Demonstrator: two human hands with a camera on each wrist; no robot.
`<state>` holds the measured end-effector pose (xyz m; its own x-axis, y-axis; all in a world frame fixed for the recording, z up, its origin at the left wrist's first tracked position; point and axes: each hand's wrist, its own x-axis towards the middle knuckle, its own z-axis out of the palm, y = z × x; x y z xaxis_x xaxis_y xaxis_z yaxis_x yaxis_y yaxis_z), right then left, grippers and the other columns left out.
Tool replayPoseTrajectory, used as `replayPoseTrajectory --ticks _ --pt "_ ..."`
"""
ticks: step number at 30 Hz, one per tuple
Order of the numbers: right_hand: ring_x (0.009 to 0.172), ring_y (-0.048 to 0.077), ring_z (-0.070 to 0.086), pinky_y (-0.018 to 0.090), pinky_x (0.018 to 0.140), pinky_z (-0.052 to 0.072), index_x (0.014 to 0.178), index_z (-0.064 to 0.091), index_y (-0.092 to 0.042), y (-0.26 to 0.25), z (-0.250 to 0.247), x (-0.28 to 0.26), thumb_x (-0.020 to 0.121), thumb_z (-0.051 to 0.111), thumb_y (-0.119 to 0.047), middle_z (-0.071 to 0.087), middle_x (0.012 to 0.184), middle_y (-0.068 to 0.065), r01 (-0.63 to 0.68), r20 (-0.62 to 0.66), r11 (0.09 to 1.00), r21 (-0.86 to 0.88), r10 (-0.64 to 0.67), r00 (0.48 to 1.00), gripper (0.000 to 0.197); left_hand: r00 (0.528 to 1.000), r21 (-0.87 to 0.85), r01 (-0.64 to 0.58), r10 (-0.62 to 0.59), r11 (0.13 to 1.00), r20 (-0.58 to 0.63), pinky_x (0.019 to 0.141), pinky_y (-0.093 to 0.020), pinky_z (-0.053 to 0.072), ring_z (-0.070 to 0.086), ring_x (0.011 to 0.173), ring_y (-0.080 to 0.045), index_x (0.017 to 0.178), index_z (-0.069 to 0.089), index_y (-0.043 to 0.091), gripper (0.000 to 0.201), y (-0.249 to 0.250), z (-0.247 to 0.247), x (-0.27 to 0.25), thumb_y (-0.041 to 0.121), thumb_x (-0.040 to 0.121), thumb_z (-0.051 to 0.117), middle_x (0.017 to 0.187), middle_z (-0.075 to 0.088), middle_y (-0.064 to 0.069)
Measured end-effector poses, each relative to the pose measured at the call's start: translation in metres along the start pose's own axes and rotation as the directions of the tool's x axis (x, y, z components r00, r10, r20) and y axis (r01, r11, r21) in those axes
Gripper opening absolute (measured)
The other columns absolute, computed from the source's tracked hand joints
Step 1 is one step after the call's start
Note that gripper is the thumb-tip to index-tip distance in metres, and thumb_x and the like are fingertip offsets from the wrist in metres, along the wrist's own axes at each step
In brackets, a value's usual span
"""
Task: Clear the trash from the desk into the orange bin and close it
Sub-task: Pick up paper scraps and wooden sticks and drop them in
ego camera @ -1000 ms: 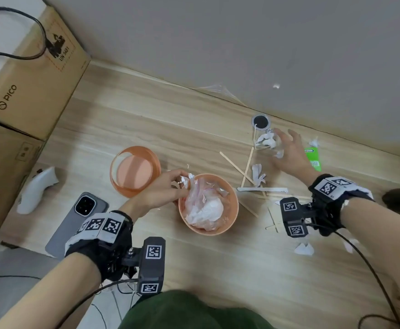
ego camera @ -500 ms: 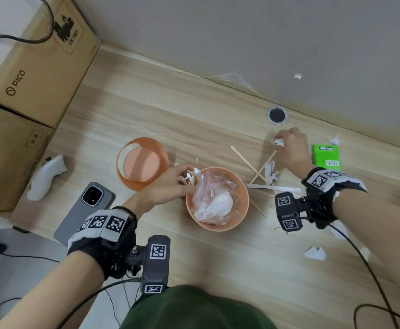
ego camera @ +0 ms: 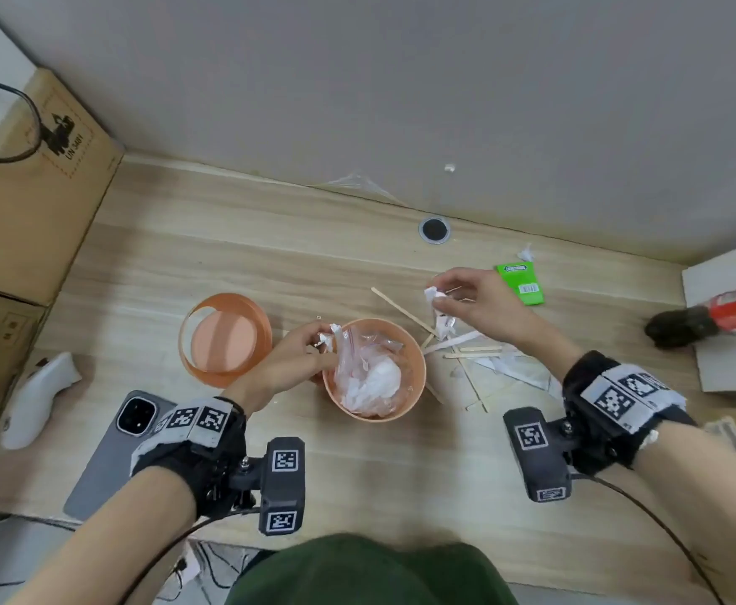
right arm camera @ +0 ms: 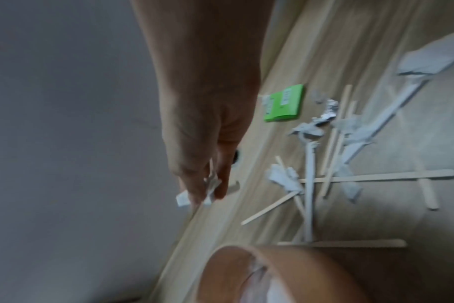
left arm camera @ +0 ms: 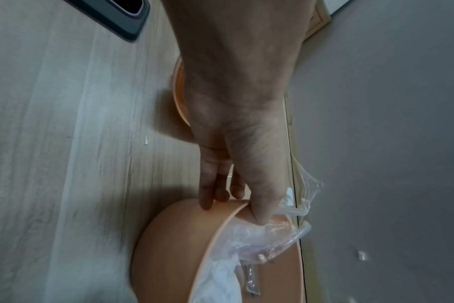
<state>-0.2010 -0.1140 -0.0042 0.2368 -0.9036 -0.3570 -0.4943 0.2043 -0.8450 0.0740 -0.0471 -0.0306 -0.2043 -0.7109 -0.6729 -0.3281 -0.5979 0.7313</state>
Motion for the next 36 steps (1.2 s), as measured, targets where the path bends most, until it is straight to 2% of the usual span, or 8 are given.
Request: replayPoseTrajectory --ticks 3,6,10,14,20,25,29,36 --pt "0.082 0.006 0.063 0.02 0.079 0.052 0.089 0.067 -0.021 -0.039 0.018 -0.022 0.084 0.069 -0.011 0.069 0.102 0.003 0.098 0.216 0.995 0.02 -0.1 0.971 0.012 1.0 0.0 -0.006 0.006 1.0 -0.012 0.087 -0.045 0.056 0.067 0.083 -0.023 0.107 0.063 0.027 0.035 0.007 0.007 -0.002 0.022 0.073 0.069 0.114 0.066 -0.022" --pt "0.084 0.012 0.061 0.022 0.08 0.048 0.099 0.068 -0.012 -0.039 0.049 -0.03 0.083 0.067 -0.014 0.068 0.095 0.0 0.239 0.359 0.938 -0.251 -0.14 0.923 0.017 1.0 0.02 -0.006 0.006 1.0 -0.025 0.084 -0.046 0.06 0.071 0.083 -0.025 0.121 0.062 0.019 0.058 0.009 0.01 0.0 0.029 0.064 0.068 0.11 0.067 -0.017" --pt "0.101 0.019 0.056 0.038 0.092 0.045 0.114 0.062 -0.03 -0.028 0.065 -0.037 0.082 0.051 -0.03 0.064 0.109 -0.001 0.377 0.527 0.805 -0.458 -0.096 0.845 0.034 0.999 0.038 -0.036 0.038 0.999 -0.032 0.076 -0.037 0.061 0.068 0.077 -0.019 0.119 0.064 0.018 0.036 0.007 0.014 0.004 0.01 0.085 0.064 0.105 0.065 -0.014" --pt "0.106 0.005 0.058 0.015 0.092 0.044 0.125 0.06 -0.02 -0.027 0.03 -0.043 0.093 0.056 -0.02 0.061 0.122 -0.006 0.194 0.345 0.95 -0.246 -0.101 0.933 0.032 0.997 0.053 -0.048 0.051 0.997 -0.052 0.073 -0.036 0.062 0.069 0.077 -0.022 0.117 0.064 0.02 0.032 0.005 0.016 0.009 0.007 0.087 0.059 0.113 0.066 -0.022" --pt "0.087 0.018 0.063 0.026 0.068 0.053 0.108 0.064 -0.017 0.017 -0.025 -0.032 0.094 0.053 -0.012 0.065 0.114 0.006 -0.04 0.057 0.996 -0.075 0.045 0.997 0.019 0.996 0.08 -0.06 0.065 0.995 -0.061 0.071 -0.037 0.058 0.065 0.072 -0.021 0.105 0.066 0.021 0.027 0.012 0.024 0.018 0.004 0.087 0.055 0.096 0.061 -0.011" --pt "0.118 0.033 0.05 0.036 0.101 0.041 0.13 0.05 -0.017 0.076 -0.06 -0.003 0.085 0.067 -0.015 0.038 0.135 0.018 -0.318 -0.241 0.919 -0.233 0.262 0.934 0.048 0.997 0.091 -0.05 0.055 0.995 -0.048 0.073 -0.037 0.059 0.066 0.076 -0.023 0.105 0.066 0.015 0.026 0.016 0.024 0.024 0.002 0.086 0.054 0.107 0.064 -0.024" --pt "0.13 0.032 0.039 0.033 0.108 0.031 0.14 0.039 -0.014 0.091 -0.078 0.023 0.08 0.072 -0.021 0.032 0.141 0.018 -0.388 -0.372 0.884 -0.261 0.279 0.885 0.069 0.999 0.086 -0.039 0.041 0.996 -0.023 0.069 -0.028 0.058 0.068 0.08 -0.021 0.108 0.067 0.017 0.031 0.018 0.022 0.027 0.0 0.085 0.054 0.11 0.067 -0.02" --pt "0.145 0.033 0.012 0.044 0.116 0.017 0.15 0.015 -0.024 0.121 -0.081 0.085 0.067 0.078 -0.052 0.009 0.158 0.014 -0.428 -0.262 0.751 -0.504 0.339 0.904 0.108 1.0 0.054 0.016 -0.016 0.998 -0.01 0.07 -0.024 0.055 0.067 0.087 -0.014 0.112 0.066 0.025 0.043 0.018 0.022 0.03 0.02 0.07 0.06 0.112 0.068 -0.008"
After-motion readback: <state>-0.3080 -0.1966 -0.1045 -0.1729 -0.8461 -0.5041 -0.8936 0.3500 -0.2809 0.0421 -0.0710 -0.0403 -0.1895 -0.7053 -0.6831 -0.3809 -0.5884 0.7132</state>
